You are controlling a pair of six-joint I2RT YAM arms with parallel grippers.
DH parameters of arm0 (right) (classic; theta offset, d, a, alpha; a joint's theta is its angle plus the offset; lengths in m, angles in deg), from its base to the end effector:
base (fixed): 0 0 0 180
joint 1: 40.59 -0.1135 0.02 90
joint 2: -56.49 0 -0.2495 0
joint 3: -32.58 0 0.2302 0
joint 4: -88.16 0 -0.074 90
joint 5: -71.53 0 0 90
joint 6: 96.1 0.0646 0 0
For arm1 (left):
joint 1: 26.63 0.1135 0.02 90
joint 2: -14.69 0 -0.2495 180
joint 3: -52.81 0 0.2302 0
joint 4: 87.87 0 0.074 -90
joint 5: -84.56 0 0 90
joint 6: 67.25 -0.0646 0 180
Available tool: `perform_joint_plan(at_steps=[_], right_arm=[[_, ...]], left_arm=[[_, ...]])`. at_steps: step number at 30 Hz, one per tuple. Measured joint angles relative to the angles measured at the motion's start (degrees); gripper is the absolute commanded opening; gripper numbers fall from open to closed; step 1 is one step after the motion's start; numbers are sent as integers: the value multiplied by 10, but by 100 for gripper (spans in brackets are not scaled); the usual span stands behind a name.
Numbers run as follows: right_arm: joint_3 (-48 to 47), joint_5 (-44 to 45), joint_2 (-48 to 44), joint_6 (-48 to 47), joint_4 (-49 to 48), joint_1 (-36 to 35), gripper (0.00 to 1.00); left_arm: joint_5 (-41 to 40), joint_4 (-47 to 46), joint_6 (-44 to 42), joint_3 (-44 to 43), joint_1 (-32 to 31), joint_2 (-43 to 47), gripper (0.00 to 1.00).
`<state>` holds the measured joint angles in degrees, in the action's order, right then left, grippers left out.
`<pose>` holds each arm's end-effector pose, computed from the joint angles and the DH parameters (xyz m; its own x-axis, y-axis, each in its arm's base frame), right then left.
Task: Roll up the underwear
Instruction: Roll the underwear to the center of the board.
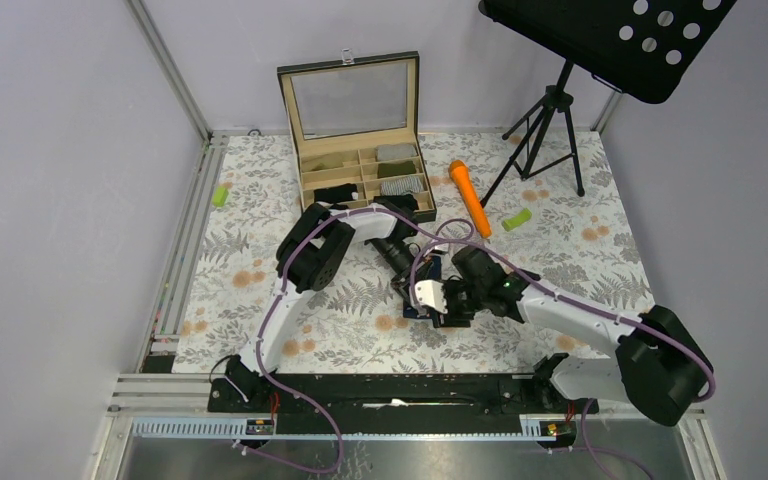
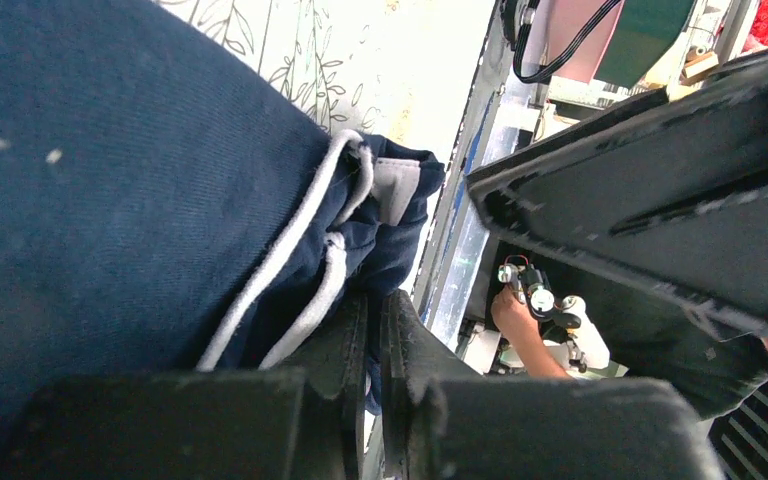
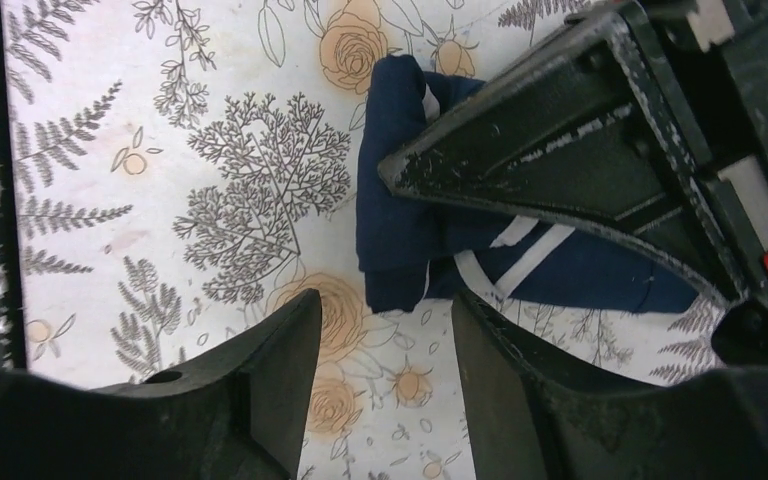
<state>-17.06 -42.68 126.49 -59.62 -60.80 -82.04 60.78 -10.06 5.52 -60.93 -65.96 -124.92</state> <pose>0.1574 0.1744 0.1640 0.2914 -0.7211 -0.6286 -0.9440 -0.1102 -0.3111 0.2669 -0.2951 0.0775 -0.6917 0.7212 -0.0375 0.3068 0.2465 -0.9193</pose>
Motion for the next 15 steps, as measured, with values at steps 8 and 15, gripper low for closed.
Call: perform_joint_plan(at_steps=[8,15], right_arm=[[14,13,44,-43,-70,-38,55],[17,23,93,-83,-107,-51,38]], left_arm=[[0,0,7,0,0,0,5],[-2,-1,10,0,0,0,15]])
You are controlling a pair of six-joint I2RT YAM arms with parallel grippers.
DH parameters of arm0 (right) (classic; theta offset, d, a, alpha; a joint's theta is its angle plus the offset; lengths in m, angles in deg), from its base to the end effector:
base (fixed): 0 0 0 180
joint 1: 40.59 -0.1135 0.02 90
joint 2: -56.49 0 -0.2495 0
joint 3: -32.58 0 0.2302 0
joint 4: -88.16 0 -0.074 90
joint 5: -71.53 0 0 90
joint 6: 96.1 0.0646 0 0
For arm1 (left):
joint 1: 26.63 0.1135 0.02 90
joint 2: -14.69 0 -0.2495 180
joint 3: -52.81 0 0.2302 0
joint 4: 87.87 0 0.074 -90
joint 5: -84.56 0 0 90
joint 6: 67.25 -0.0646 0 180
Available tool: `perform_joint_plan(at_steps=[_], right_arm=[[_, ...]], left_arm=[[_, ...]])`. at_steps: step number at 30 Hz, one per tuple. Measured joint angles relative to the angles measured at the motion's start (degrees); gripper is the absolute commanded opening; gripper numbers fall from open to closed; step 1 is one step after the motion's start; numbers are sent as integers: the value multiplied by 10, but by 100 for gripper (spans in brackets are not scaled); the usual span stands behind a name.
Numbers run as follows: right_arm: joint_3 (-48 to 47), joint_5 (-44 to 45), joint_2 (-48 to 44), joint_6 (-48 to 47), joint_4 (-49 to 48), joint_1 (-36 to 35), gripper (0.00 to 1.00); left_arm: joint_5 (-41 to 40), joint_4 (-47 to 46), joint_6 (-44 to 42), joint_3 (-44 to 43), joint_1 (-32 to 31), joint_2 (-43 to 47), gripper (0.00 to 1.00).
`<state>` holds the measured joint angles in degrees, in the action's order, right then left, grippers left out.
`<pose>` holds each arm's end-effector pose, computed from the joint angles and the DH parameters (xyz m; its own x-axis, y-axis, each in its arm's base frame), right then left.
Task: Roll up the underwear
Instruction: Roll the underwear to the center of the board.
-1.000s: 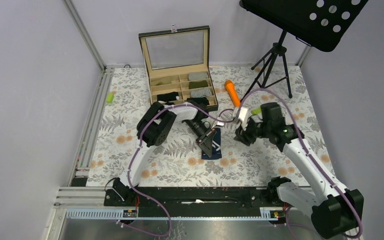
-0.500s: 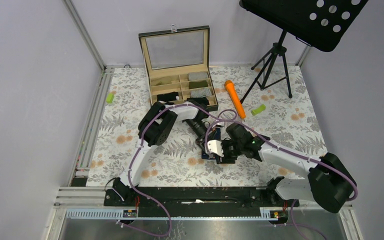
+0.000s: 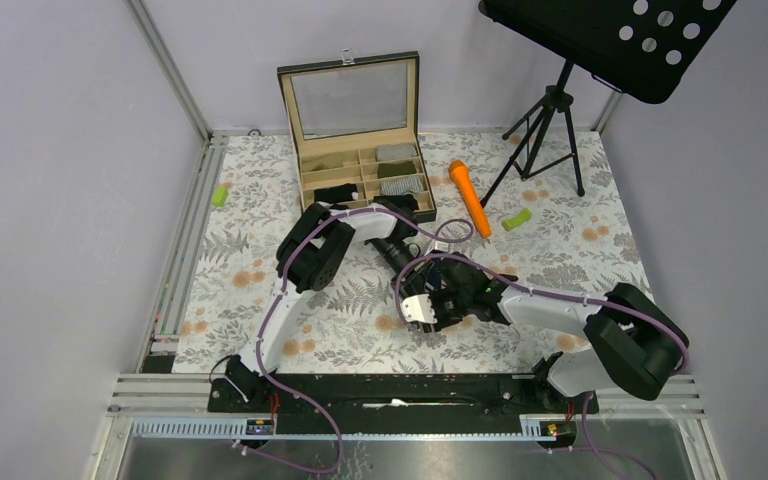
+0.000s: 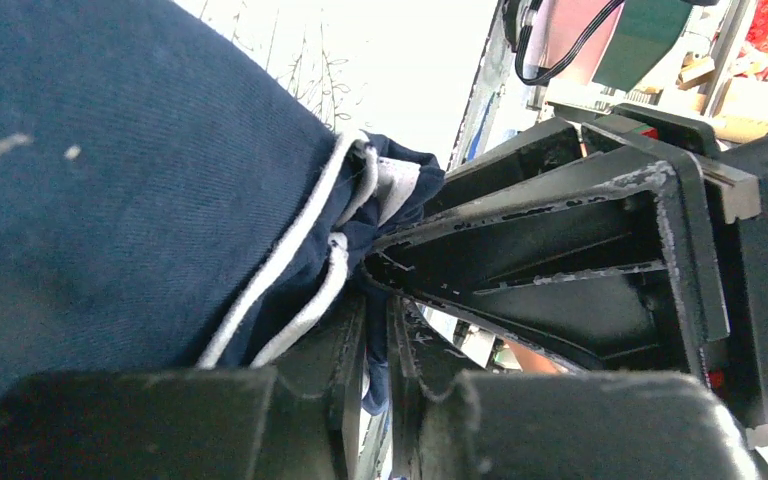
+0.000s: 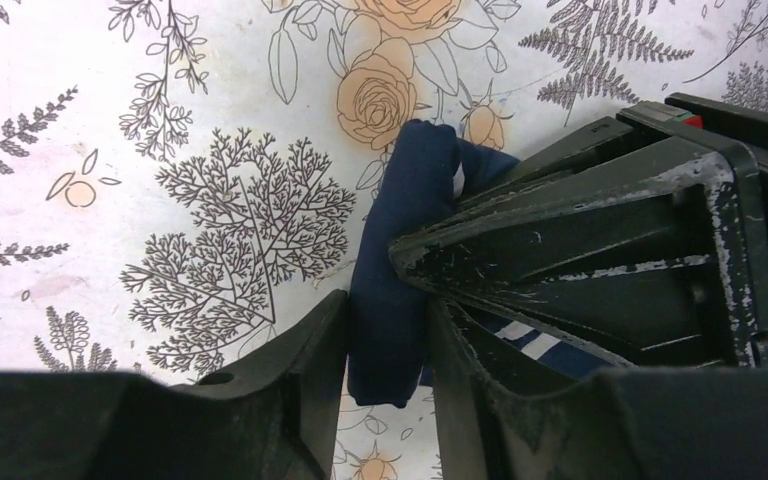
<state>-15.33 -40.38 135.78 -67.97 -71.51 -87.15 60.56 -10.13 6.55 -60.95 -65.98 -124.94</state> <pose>0.1566 0.2004 0.1337 0.4798 -0.6832 -0.5504 -0.8685 -0.2810 -0.4084 0.2670 -0.2952 0.0772 -0.6962 0.7176 -0.0217 0.2977 0.2610 -0.9183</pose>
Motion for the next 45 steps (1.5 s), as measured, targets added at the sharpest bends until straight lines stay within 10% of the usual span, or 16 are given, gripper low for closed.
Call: perform_joint_plan(at_steps=[4,11,17,25,45], right_arm=[[0,4,9,-16,-10,-1,0],[-33,-9,27,-16,24,6,0],[-128,-85,94,7,155,75,0],[-349,-270,337,35,397,205,2],[-416,-320,429,129,493,248,3]], left_arm=[[-8,-3,2,2,4,4,27],[-83,-62,11,103,49,131,36],[-196,-230,43,296,137,432,42],[-334,-452,8,516,68,767,46],[-408,-615,-233,478,-142,440,43]])
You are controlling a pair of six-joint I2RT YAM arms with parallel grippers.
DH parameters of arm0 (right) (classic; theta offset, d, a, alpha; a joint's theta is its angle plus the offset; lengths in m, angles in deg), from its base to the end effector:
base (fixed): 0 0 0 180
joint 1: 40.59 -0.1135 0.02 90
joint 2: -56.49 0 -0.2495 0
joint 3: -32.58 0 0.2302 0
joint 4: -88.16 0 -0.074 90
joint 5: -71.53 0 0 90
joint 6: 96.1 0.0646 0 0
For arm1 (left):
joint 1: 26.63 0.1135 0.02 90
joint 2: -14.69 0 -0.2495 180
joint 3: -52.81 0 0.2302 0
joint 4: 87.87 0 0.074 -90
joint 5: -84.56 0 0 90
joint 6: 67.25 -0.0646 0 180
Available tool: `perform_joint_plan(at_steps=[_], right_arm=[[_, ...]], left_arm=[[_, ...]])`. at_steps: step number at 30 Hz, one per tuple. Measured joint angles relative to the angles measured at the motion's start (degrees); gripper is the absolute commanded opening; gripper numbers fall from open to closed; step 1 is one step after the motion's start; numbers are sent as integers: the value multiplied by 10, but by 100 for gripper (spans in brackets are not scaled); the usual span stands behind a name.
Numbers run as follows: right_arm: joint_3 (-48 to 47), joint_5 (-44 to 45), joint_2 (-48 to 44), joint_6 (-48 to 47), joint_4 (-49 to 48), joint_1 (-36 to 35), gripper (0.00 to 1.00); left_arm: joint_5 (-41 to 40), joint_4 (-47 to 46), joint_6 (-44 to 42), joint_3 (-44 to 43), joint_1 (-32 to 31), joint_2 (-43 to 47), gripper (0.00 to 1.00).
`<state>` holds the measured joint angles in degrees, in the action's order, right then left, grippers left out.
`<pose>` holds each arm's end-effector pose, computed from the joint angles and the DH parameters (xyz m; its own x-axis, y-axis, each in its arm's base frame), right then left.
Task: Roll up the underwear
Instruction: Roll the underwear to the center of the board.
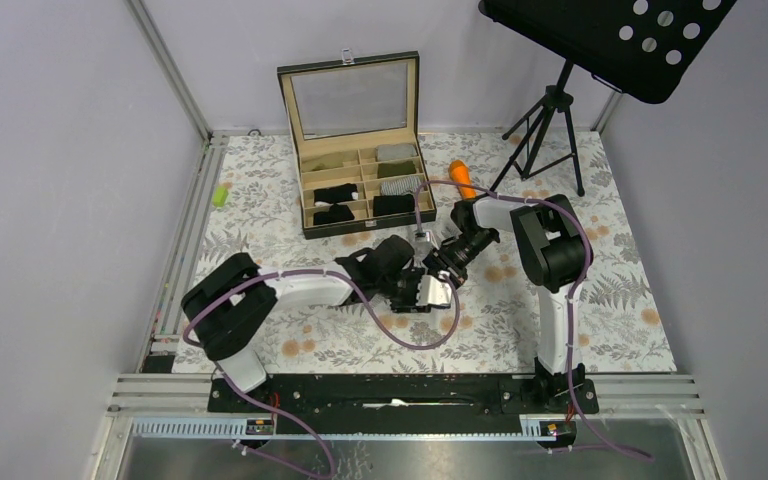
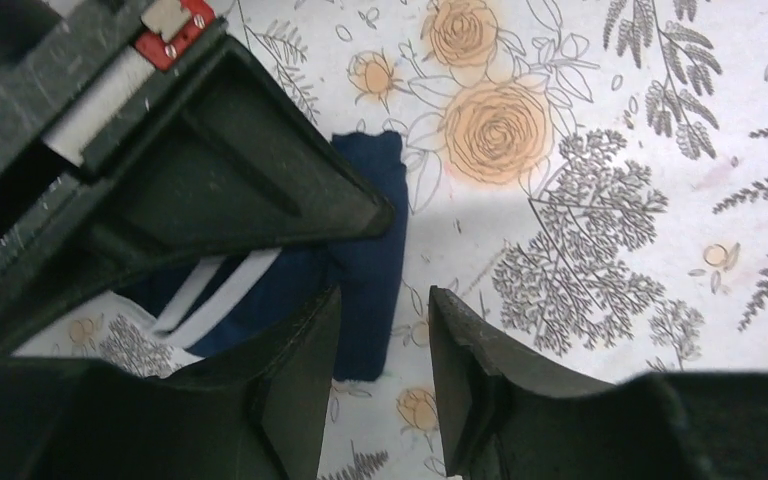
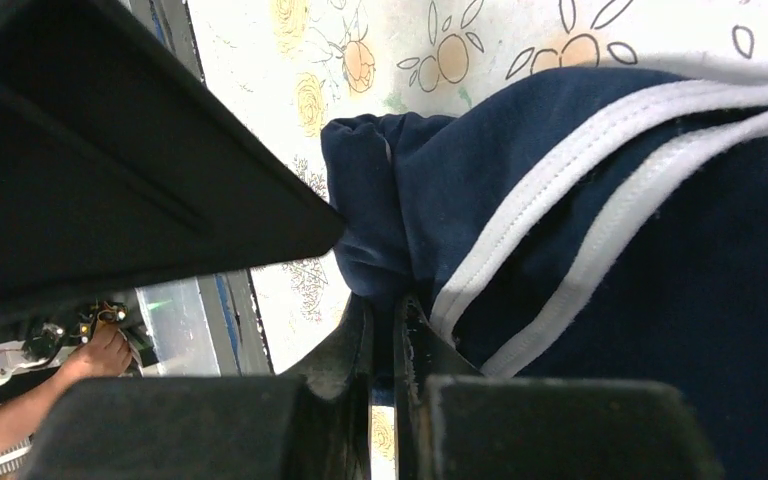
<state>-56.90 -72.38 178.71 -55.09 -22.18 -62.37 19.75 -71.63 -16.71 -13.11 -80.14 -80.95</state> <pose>0.2802 0.1682 0.0906 -0.5518 -0.6991 -0.4547 -0.7221 0.1277 0.6799 0.1780 -0.2869 0.1525 0.2441 0.6370 -0.7312 0.9692 -0.1355 0.2056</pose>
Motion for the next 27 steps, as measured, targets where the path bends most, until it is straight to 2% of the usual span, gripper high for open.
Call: perform_joint_plan(at_steps=[8,10,15,17,18,20,27], right_arm=[[0,1,2,14,-2,0,3],[-1,1,2,16,-2,0,4],[-1,2,2,19,-2,0,20],[-1,2,0,22,0,0,32],[-1,3,-2,24,0,0,39],[-4,6,-9,25,9,0,42],[-12,35,-75,44,19,9,42]], left_arm=[[-4,-10,-33,-26,-8,-35,43],[-5,-8,-43,-31,-8,-44,39],[-6,-3,-59,-41,-8,-73,11],[-7,7,-59,-47,-8,-74,3],[-6,11,-57,-49,-8,-74,1],[-3,23,-53,-56,-8,-74,0],[4,91,-30,-77,-7,-71,0]])
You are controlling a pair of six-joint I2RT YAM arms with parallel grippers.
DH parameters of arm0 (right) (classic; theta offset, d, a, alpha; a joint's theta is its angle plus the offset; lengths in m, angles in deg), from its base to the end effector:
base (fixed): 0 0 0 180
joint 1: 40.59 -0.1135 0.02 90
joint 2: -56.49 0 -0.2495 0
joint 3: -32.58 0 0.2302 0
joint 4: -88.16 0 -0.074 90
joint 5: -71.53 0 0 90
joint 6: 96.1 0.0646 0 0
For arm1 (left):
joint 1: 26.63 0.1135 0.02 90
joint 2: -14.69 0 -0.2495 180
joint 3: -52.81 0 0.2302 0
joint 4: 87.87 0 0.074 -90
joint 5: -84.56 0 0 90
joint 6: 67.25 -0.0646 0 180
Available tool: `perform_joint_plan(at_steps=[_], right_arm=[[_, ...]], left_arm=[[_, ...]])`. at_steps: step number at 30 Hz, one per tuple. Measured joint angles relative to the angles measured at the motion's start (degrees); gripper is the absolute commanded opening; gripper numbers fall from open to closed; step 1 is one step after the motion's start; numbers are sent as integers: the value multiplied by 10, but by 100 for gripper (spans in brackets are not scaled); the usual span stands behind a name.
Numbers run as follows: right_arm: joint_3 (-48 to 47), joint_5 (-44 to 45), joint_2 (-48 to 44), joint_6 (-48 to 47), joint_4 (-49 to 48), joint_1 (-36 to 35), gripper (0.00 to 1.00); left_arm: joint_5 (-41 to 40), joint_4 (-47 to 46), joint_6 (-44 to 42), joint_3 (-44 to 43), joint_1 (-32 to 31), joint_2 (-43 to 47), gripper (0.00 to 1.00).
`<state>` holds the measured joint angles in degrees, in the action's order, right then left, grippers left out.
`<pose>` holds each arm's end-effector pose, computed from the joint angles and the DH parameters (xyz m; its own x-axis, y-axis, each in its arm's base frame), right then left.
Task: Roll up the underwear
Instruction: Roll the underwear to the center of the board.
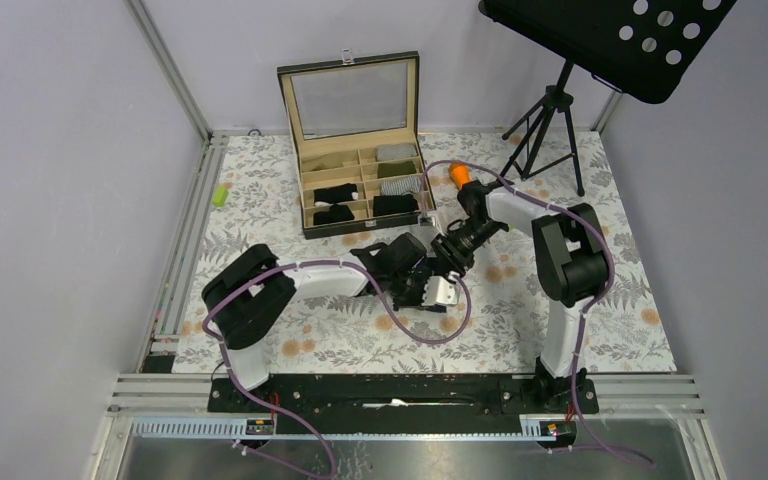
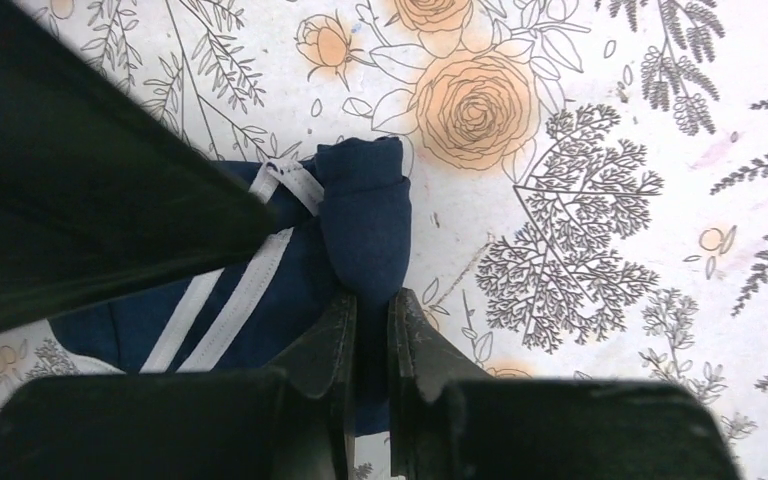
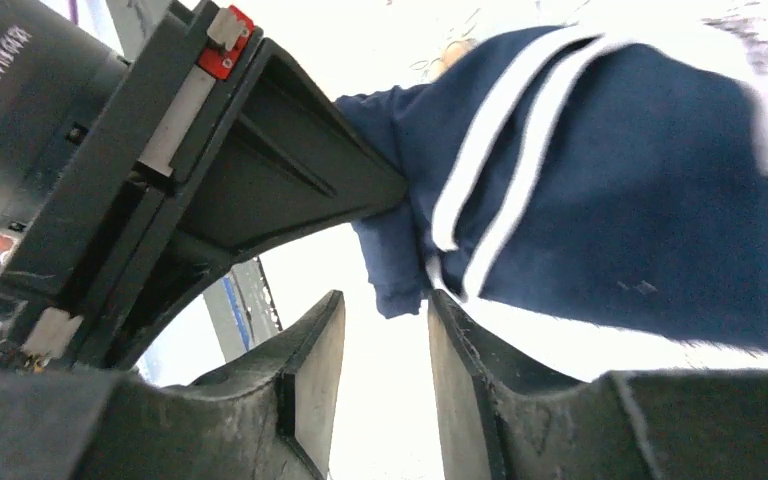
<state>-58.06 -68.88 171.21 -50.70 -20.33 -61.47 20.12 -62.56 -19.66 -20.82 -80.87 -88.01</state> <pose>0.2843 0.1617 0.1316 -0.5519 -0.6894 -0.4692 -0.7647 0.1940 0.6145 0.1837 -0.3028 0.1375 0.2420 0.7051 -0.6666 0.9693 -0.2062 0.1338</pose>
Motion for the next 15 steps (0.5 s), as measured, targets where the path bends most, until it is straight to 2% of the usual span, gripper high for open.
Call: perform_joint_plan(at_steps=[6,9,15], right_arm=[[0,65,-22,92,-82,5,36],[-14,105,-16,109,-89,7,34],[-155,139,-27,113,-80,59,40]], left_arm=[[25,50,31,-14,10,0,0],[56,92,55,-27,22,-2,0],[129,138,117,-45,52,-20,0]])
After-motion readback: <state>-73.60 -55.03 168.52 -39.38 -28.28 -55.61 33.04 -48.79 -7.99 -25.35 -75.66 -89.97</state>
